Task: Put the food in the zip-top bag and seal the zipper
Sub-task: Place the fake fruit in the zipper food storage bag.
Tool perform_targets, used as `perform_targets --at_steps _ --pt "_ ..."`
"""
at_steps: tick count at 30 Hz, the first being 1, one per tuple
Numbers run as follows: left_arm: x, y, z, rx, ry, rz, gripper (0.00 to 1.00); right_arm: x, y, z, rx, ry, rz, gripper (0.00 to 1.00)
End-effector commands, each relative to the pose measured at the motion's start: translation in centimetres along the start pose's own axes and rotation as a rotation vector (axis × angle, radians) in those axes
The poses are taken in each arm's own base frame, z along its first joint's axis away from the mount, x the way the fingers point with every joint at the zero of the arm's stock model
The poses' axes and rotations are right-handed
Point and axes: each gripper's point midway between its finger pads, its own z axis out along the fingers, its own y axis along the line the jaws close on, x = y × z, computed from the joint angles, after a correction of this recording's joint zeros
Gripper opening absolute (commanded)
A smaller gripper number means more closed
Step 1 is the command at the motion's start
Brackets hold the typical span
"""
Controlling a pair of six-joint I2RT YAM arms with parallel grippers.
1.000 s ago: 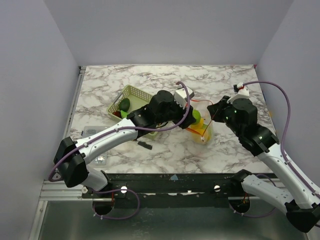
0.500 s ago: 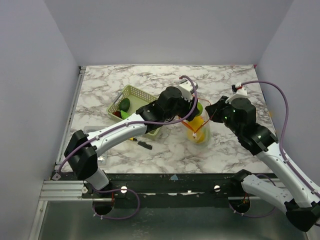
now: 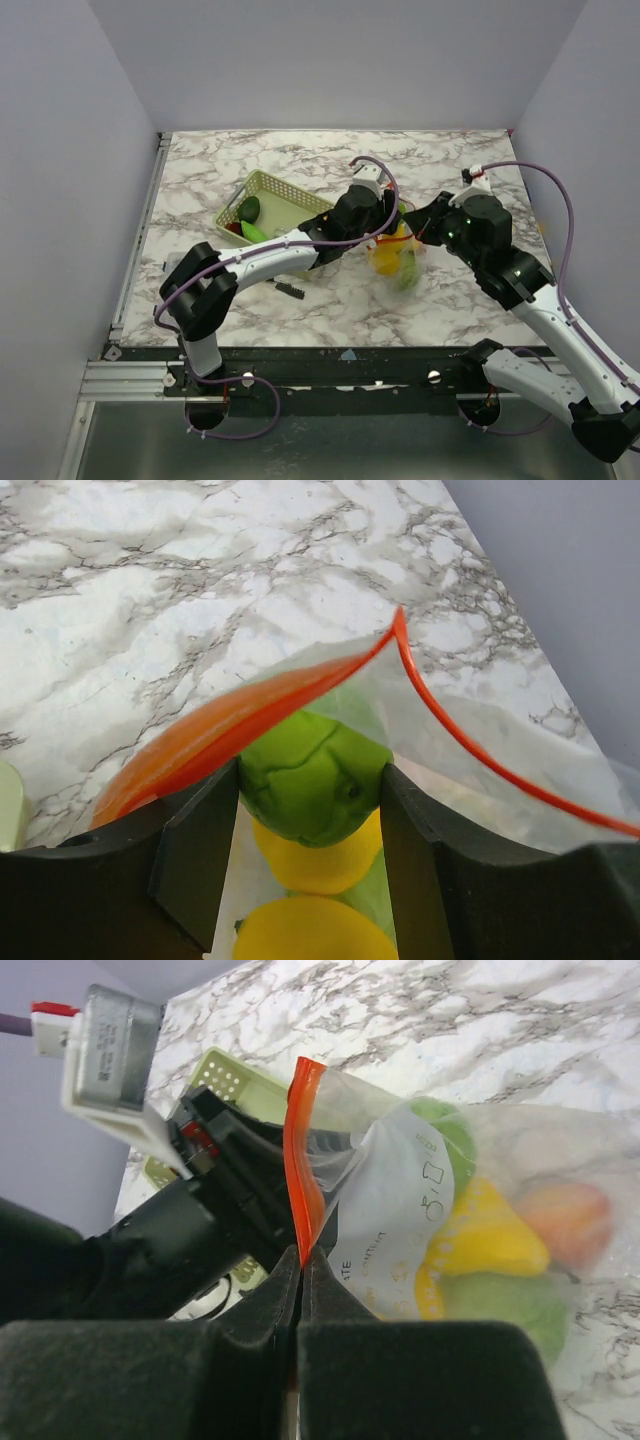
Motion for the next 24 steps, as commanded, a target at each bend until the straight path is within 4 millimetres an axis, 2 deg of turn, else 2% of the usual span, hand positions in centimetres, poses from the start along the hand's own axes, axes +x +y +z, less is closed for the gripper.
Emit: perform_targets --at_steps 1,3,5,11,16,19,22,24 --pt "-1.3 0.4 2.2 -0.068 -0.115 -0.083 0.24 -0.3 2.3 -0.5 -0.109 -0.003 0.041 0.01" --pt "-1.2 0.7 2.1 -0.084 -0.105 -0.085 0.25 0.2 2.0 -0.6 -0.113 -0.001 0.055 0.01" --pt "-1.5 0.1 1.2 -0.056 -0.110 -0.093 0.27 0.6 1.7 -0.6 -0.114 0.002 0.061 0.01" --pt "-2.9 -2.2 -3.2 -0.001 -0.102 -0.116 0.32 -0.6 3.2 -1.6 -0.172 -0.022 0.065 0.01" --pt "-1.8 -3.8 -4.8 0.064 -0.036 -0.177 0.36 0.1 3.8 -1.8 -0.211 0.005 0.099 0.01" --pt "-1.6 -4.0 -4.3 0.075 -0.037 -0.180 0.41 0.5 4.1 -2.0 -0.234 0.018 0.119 0.01" --pt "-0.1 -2.2 -2.5 -0.034 0.000 -0.150 0.48 0.3 3.5 -2.0 -0.213 -0.002 0.134 0.01" --pt "1.1 -1.0 -1.5 -0.078 0.003 -0.153 0.57 0.7 3.3 -1.8 -0.217 -0.007 0.144 0.01"
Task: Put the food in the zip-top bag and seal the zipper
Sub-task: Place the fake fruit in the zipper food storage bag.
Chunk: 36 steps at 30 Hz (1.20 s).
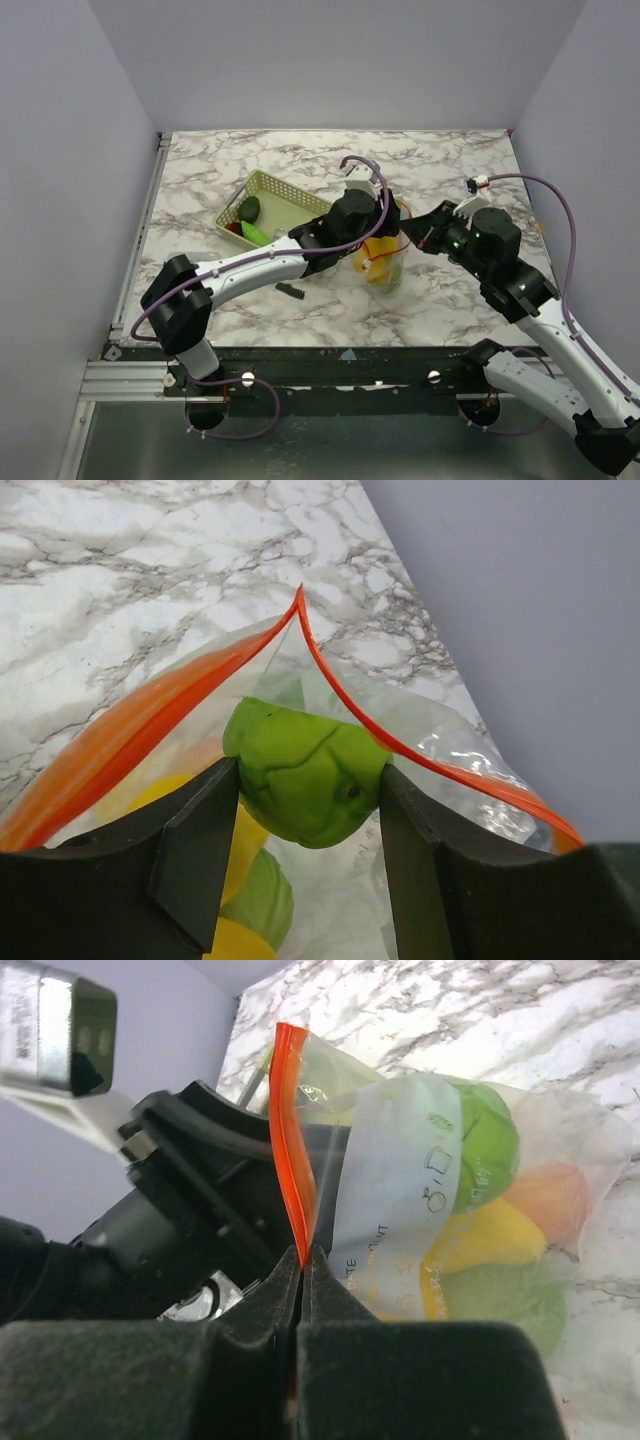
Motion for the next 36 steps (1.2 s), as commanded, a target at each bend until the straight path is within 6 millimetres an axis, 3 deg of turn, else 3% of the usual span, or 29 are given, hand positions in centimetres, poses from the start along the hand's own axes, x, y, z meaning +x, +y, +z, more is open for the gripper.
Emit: perform_targets --at_steps 1,5,8,9,20,29,31,33,36 --pt "3.7 3.0 2.3 -0.105 0.048 0.000 0.65 0.2 1.0 0.0 -0.071 -0.019 0.043 0.01" --pt "4.2 3.3 3.0 -0.115 0.070 0.032 0.88 1.4 0.7 0.7 -0.070 0.029 0.053 0.01" --pt "3.4 2.9 1.7 -0.100 0.081 0.044 0.92 1.3 0.2 0.8 -0.051 0.015 0.044 0.01" --pt "3.0 2.6 1.0 -0.085 0.082 0.045 0.98 1.2 0.1 0.8 -0.045 0.010 0.040 0.01" --pt "1.2 -0.6 -7.7 0.125 0.343 0.159 0.95 0.1 -2.3 -0.2 0.075 -0.041 -0.056 0.01" --pt "-1.3 -5.9 -10.7 0.391 0.390 0.118 0.64 0.4 -1.6 0.4 0.054 -0.001 -0.077 0.01" --pt "-2.2 -5.8 -11.3 0.375 0.363 0.128 0.60 0.3 -1.2 0.3 0.047 0.007 -0.075 0.01" --pt "-3.0 -4.8 -11.7 0.329 0.318 0.160 0.63 0.0 -0.9 0.1 0.037 0.004 -0.076 0.01" --pt "-3.4 -1.4 -11.7 0.185 0.277 0.198 0.87 -0.4 -0.9 -0.4 0.038 -0.022 -0.077 0.01"
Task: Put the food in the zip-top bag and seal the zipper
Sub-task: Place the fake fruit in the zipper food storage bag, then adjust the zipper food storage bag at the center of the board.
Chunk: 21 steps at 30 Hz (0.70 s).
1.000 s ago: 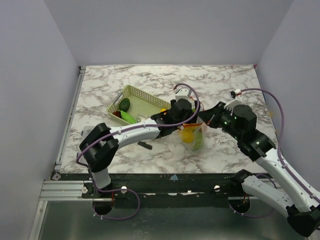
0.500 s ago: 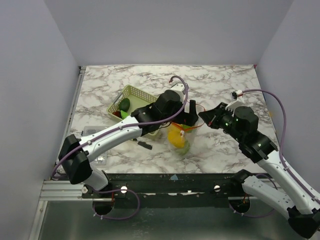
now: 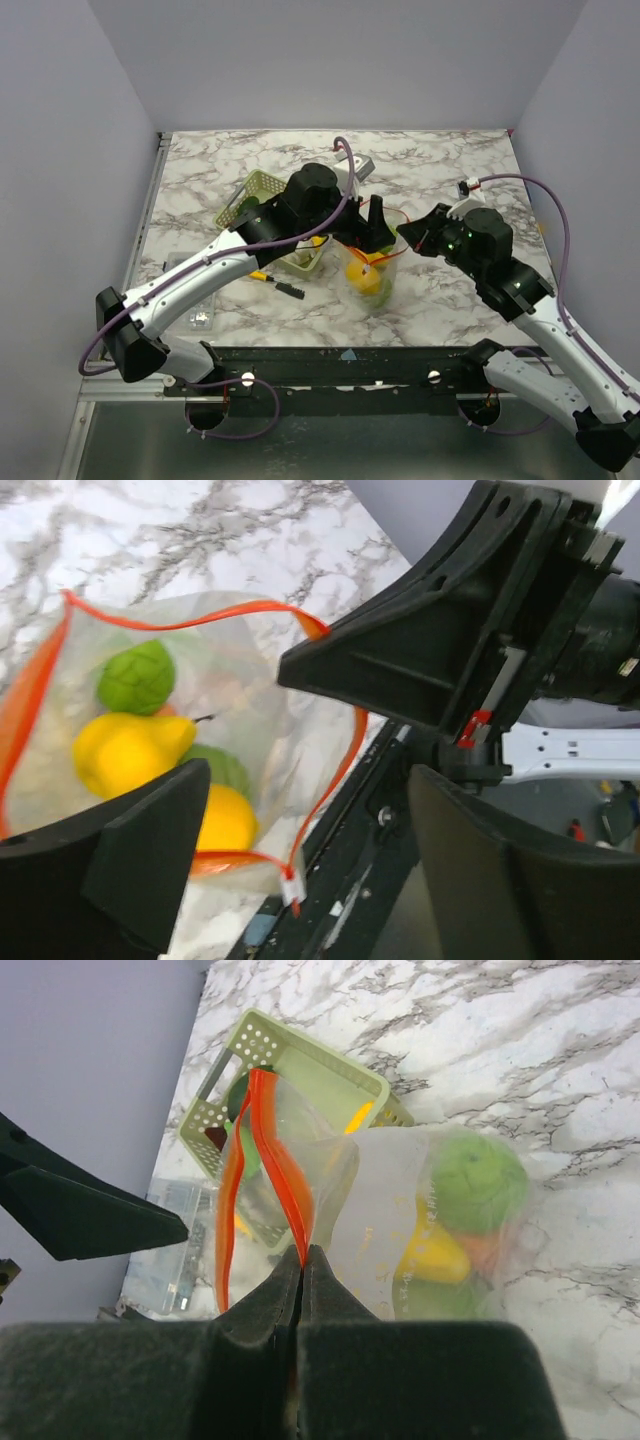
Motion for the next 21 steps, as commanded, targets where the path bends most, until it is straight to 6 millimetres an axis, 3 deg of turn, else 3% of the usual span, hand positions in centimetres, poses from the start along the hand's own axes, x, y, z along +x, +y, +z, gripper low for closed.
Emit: perform_targets --at_steps 1,5,7,14,19,21 --pt "-0.6 3.5 -3.0 -0.172 -0.056 0.043 0.88 -1.8 1.0 -1.2 -0.029 -0.055 -0.009 0.01" --pt "0.5 7.3 -2.8 -0.329 -0.028 0.034 0.85 -1.6 1.1 -1.2 -0.030 -0.040 -0.015 0.01" --pt "1.0 8.3 -2.2 -0.350 -0.030 0.034 0.83 -1.6 1.0 -1.3 -0.027 -0.043 -0.021 0.01" --pt "2.5 9.2 0.8 -0.308 0.071 -0.033 0.74 -2.1 0.6 -1.5 -0.008 -0.065 -0.044 0.01" --pt "1.2 7.3 2.5 -0.198 0.099 -0.049 0.47 -2.1 -0.1 -1.4 0.023 -0.067 -0.058 0.01" --pt "0.2 5.8 3.0 -0.131 0.098 -0.046 0.24 -2.3 -0.1 -1.6 0.025 -0.074 -0.066 0.01"
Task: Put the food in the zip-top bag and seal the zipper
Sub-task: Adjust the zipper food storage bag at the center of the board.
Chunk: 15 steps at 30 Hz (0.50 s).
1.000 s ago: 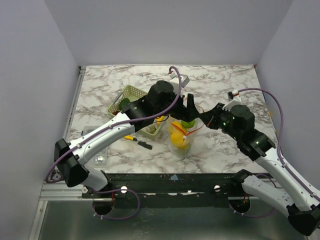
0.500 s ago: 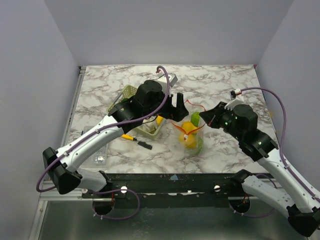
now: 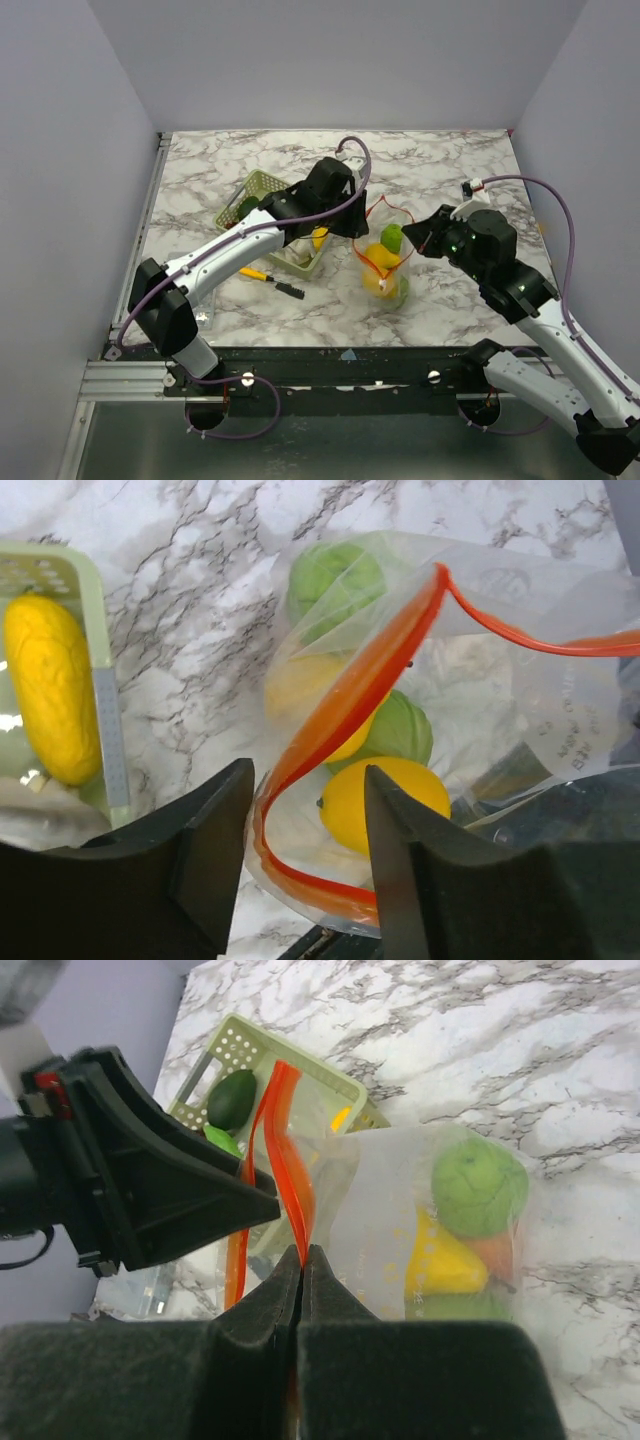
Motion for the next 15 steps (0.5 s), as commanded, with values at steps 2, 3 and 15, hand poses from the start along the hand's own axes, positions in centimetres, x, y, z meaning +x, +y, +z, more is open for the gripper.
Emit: perform_targets --at_steps 2,3,15 --pt "-4.5 -7.3 -2.3 0.310 -0.039 0.004 0.09 -2.0 -0.1 -0.8 0.019 -0.070 -0.035 0.01" --pt "-5.2 -9.1 -3.1 0.400 -0.048 -0.014 0.06 -2.1 -0.3 -0.8 0.030 -0.077 -0.044 0.01" --pt "-5.0 -9.3 -4.1 0.636 -0.002 -0.248 0.31 -3.3 -0.8 -0.6 0.079 -0.100 -0.103 0.01"
